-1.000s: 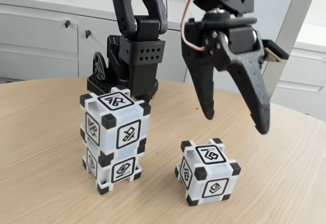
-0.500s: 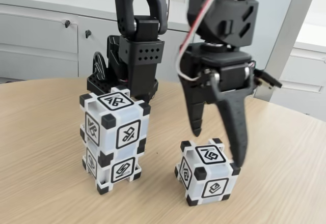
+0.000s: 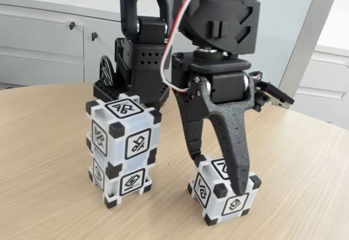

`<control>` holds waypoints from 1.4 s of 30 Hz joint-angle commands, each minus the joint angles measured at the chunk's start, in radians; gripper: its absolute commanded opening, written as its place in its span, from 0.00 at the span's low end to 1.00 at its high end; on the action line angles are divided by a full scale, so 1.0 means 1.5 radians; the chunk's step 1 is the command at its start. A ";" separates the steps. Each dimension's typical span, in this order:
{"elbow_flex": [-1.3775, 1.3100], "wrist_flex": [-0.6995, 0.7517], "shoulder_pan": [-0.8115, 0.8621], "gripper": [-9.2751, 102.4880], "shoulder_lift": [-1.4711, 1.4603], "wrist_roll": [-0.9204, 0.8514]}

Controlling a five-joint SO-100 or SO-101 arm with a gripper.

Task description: Stack cubes from left to right.

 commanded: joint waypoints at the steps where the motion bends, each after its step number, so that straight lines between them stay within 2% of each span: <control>1: -0.005 -0.009 -0.004 0.39 0.002 -0.012; 16: -0.014 -0.010 -0.006 0.39 -0.027 -0.026; 21: -0.015 -0.010 -0.044 0.39 -0.082 -0.012; 42: -0.040 -0.010 -0.056 0.38 -0.086 -0.008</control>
